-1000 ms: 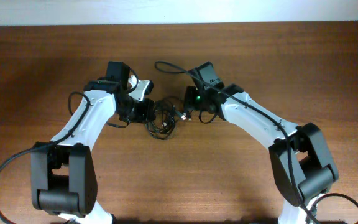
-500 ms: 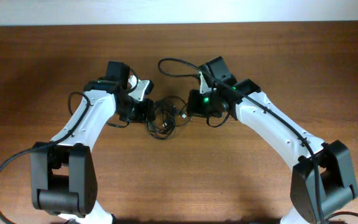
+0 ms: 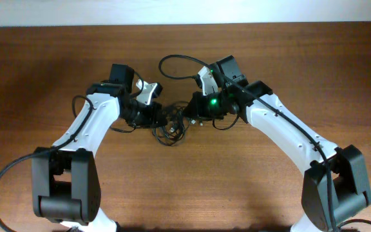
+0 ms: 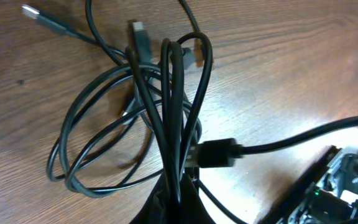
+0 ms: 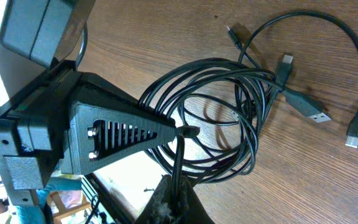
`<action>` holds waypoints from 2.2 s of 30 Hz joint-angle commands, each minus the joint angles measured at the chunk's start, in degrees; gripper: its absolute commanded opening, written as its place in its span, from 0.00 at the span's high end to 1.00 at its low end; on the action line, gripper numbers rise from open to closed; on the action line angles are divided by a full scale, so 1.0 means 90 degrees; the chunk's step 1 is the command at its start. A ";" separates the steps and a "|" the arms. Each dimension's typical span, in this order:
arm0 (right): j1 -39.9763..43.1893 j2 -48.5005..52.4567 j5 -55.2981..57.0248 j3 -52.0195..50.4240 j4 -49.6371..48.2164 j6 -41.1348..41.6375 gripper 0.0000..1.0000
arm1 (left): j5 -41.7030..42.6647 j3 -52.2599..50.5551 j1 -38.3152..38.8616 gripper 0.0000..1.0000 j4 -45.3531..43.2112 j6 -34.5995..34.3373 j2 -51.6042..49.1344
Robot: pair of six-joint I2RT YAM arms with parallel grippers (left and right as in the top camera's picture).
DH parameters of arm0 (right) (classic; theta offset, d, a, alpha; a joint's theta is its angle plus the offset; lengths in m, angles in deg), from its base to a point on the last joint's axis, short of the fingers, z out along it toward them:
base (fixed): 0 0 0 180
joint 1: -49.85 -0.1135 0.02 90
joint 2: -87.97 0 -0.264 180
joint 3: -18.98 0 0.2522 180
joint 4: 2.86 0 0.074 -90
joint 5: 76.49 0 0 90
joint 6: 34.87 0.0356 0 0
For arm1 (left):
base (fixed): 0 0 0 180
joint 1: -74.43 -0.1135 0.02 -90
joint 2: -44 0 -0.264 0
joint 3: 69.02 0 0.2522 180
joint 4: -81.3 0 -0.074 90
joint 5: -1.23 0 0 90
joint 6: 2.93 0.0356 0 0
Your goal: Untangle cables
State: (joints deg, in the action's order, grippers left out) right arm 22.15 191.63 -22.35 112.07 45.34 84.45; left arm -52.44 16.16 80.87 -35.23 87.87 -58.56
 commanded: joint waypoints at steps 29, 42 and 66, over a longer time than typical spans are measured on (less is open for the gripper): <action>0.0410 0.1292 -0.2152 0.0032 -0.0369 -0.0952 0.96 | 0.0129 -0.0005 0.0019 0.86 -0.0427 0.0000 -0.0068; 0.0641 0.2254 -0.2334 0.0092 -0.0522 -0.1413 0.65 | -0.0219 -0.0007 0.0019 0.76 -0.0423 0.0002 -0.0068; 0.1906 0.1523 -0.2511 0.0299 0.2684 -0.3810 0.14 | -0.0925 -0.0015 0.1122 0.66 -0.0301 -0.0029 -0.0070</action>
State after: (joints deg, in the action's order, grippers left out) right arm 39.33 206.95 -42.46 114.61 69.03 57.31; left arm -59.95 16.16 89.85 -37.81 87.47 -58.61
